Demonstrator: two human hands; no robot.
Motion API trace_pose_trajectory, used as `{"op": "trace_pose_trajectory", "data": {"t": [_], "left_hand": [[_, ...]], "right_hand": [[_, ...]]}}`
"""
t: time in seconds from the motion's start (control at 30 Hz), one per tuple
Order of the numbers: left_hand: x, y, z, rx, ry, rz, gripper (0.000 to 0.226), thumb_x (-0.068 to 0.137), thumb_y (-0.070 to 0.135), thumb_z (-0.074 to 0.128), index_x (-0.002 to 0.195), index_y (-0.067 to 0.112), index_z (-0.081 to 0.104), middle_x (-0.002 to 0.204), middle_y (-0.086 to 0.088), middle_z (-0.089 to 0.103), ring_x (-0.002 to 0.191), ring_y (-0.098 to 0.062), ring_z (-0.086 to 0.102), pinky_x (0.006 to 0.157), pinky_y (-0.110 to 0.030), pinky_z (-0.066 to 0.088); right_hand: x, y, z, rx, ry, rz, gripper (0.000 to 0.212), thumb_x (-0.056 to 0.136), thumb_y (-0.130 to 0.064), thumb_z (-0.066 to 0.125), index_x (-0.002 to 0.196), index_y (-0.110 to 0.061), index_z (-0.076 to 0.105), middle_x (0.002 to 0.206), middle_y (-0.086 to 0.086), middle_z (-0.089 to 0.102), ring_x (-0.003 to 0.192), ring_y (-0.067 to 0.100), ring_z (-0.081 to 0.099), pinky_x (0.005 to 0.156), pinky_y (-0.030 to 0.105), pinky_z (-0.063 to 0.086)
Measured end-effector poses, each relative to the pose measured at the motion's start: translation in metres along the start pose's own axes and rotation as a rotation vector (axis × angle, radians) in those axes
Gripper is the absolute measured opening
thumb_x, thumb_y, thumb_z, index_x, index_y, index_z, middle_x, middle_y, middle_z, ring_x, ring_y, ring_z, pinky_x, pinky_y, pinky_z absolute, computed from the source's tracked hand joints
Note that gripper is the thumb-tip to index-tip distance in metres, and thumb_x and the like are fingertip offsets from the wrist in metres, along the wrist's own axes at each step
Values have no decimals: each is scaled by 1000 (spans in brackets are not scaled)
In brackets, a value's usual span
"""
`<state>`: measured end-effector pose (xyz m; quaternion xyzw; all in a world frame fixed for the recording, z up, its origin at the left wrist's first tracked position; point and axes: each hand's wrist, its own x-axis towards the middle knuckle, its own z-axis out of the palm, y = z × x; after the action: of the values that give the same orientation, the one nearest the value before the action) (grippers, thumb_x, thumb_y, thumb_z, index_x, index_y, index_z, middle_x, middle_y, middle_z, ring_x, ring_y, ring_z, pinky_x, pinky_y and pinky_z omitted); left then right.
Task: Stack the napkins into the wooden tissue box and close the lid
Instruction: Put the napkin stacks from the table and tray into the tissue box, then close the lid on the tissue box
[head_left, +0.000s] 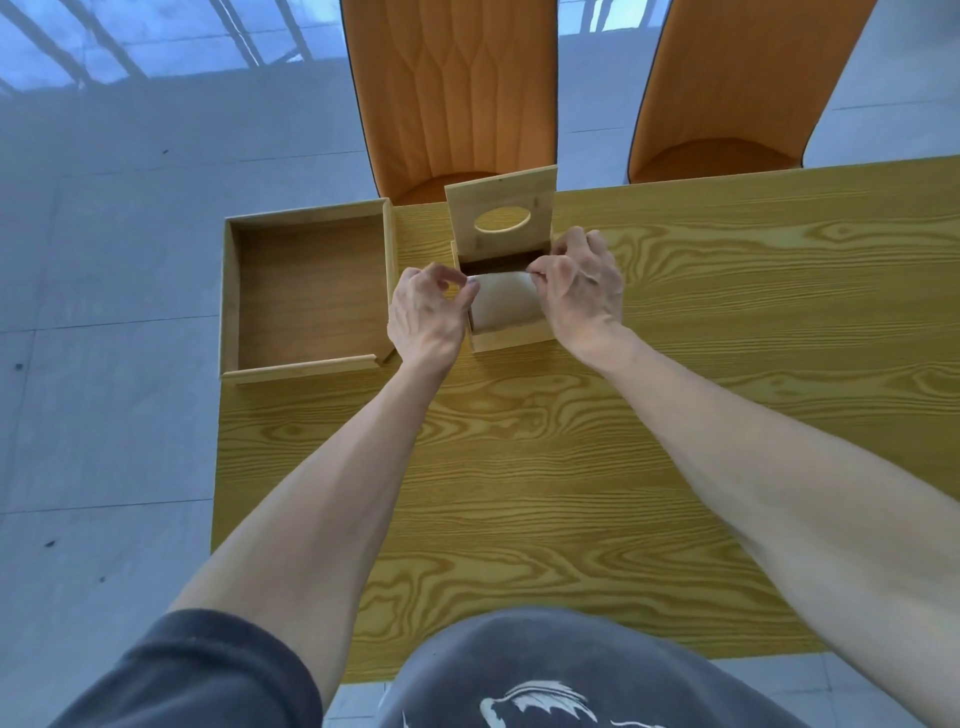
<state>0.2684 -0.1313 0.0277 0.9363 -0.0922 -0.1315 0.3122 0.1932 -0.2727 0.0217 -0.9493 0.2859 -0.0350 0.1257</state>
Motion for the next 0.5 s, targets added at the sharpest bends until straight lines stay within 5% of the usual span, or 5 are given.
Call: {"op": "trace_pose_trajectory", "data": {"t": [0.23,0.5], "left_hand": [[7,2,9,-135,-41,-182,37,87,27,72,119,21,54,100,8,65,89,-14,62,69,-30,43],[6,-6,17,-226,-142,-250,44,88,28,71,128,23,55,94,9,61,80,-12,63,72,-29,51]], "right_hand": [[-4,4,9,91,4,87,35,88,-7,69,121,-18,64,137,9,47,125,28,47,95,33,45],[-4,9,16,357,-21,236,50,87,-15,73,125,-15,41,121,7,61,108,24,62,74,27,44]]}}
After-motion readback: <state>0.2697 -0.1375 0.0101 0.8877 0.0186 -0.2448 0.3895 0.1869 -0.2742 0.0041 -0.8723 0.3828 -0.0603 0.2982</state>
